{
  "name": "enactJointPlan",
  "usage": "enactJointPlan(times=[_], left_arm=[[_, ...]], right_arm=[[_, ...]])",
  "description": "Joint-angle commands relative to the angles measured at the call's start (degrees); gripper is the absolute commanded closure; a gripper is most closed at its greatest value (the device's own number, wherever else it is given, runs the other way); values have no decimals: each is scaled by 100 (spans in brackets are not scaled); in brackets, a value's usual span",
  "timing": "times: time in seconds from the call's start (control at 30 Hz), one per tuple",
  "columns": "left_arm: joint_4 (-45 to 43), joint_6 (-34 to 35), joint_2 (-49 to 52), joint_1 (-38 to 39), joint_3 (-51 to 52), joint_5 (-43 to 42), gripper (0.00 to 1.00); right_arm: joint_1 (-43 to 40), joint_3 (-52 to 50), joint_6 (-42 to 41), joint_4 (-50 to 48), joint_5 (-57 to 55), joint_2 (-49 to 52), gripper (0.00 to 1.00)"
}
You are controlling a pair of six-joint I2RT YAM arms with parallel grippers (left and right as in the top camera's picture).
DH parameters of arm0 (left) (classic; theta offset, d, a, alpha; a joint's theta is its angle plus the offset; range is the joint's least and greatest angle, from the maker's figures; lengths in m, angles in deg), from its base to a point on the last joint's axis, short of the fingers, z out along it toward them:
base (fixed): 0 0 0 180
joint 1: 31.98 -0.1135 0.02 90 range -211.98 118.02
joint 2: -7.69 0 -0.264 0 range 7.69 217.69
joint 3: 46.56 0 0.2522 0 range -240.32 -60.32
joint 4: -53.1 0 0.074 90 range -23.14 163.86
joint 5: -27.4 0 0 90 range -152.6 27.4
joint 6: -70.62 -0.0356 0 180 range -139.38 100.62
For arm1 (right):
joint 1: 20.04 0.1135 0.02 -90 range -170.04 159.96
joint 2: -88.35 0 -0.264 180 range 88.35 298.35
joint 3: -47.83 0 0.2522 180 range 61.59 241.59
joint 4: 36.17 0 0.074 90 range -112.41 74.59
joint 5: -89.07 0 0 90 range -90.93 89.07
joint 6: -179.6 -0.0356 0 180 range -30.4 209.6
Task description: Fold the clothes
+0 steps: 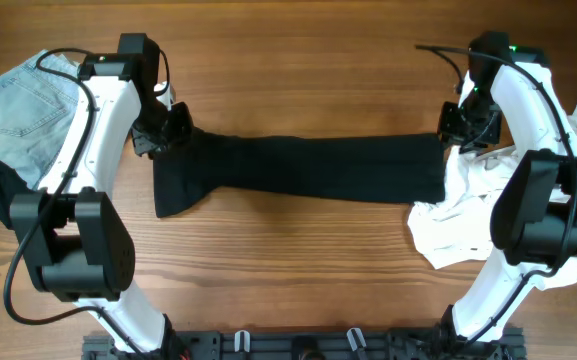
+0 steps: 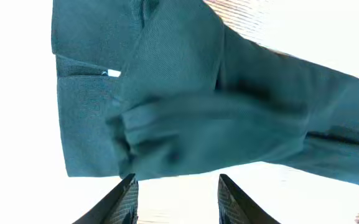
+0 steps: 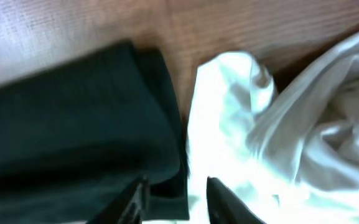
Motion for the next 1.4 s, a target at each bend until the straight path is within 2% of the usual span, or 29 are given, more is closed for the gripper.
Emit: enactJointPlan(times=[0.0,0.23,0.4,0.6,0.73,0.77,0.8,0.83,0.87,0.9,0.97,1.03,1.1,1.2,1.23,1.37], left_arm=[[61,-13,13,-11,7,160,53],[74,-15,22,151,7,120,53],[-7,-13,22,179,166,142,47],[-42,-13,22,179,203,138,46],[-48,-13,22,179,205,138,46],[-57,-13,22,179,205,138,46],[-70,-13,22,179,203,138,46],[-72,-13,22,179,203,138,46],[-72,-13,22,177,203,140,45],[-70,-13,22,179,205,140,44],[-70,-13,22,179,203,140,44],[-72,-15,22,177,203,140,44],[-76,-15,22,177,203,142,44],[-79,-17,22,177,205,142,44],[-96,-15,22,177,203,142,44],[-120,-15,22,177,203,142,44]], right_arm=[[-20,-48,302,155,-162,11,59],[-59,-85,846,76,26,153,41],[-540,-662,1377,-675,1045,197,24],[-708,-1261,1906,-1491,2087,197,11],[-708,-1746,1882,-1799,2159,197,12],[-706,-1860,1869,-1871,2179,197,15],[-695,-1923,1873,-1891,2238,197,20],[-651,-1961,1878,-1843,2420,197,38],[-614,-1958,1878,-1808,2503,197,44],[-560,-1958,1882,-1762,2551,197,44],[-498,-1956,1864,-1784,2341,195,36],[-494,-1954,1633,-1814,1899,195,34],[-494,-1954,1285,-1714,1187,195,27],[-627,-1954,0,-1344,-750,197,13],[-739,-1950,-140,-1360,-988,195,7],[-1191,-1637,-240,-1335,-859,192,2]])
